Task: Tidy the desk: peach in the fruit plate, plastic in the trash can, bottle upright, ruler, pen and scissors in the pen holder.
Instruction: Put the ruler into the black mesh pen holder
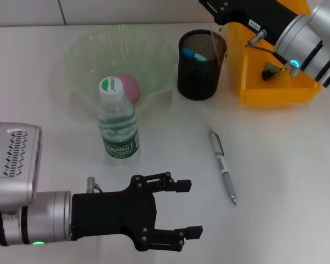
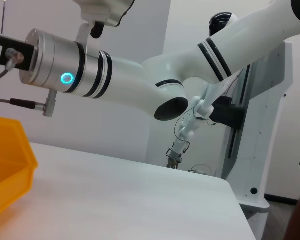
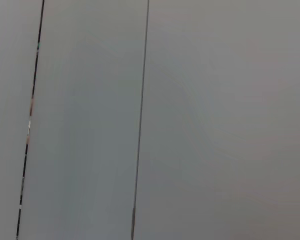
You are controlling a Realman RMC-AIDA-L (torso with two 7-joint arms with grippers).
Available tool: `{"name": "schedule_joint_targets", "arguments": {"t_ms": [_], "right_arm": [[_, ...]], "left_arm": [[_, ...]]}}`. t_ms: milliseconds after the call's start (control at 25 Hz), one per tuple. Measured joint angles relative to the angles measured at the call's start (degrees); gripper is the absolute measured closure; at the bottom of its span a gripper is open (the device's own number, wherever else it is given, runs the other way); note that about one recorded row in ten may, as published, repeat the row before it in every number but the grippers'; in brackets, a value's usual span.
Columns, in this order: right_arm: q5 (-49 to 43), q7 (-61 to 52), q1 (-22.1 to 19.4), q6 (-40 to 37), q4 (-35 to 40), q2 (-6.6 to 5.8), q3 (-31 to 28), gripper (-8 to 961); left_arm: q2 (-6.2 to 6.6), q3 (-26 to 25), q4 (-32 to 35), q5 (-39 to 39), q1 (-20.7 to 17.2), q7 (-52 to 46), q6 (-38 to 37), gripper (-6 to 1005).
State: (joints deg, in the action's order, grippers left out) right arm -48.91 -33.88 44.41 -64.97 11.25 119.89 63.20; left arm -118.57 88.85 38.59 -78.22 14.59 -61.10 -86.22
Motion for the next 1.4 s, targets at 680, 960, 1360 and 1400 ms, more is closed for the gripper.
{"name": "schedule_joint_targets", "arguments": {"t_ms": [680, 960, 1360, 1400], "right_arm": [[0.7, -0.1, -0.7, -6.3, 1.6, 0.0, -0.5, 499], [0.7, -0.2, 3.4, -0.4, -0.8, 0.0, 0.1, 493], [0.5, -0.2, 4.6, 3.8, -2.4, 0.0, 0.1, 484], [0.4, -0.2, 4.6, 4.1, -2.4, 0.0, 0.1, 483]], "left_arm": [[0.0, 0.0, 0.3, 0.0, 0.0, -2.8, -0.1, 186], [0.0, 0.0, 0.1, 0.0, 0.2, -2.8, -0.1, 186], [0.0, 0.0, 0.1, 0.0, 0.4, -2.8, 0.1, 186], [0.0, 0.0, 0.1, 0.0, 0.5, -2.8, 0.2, 186]]}}
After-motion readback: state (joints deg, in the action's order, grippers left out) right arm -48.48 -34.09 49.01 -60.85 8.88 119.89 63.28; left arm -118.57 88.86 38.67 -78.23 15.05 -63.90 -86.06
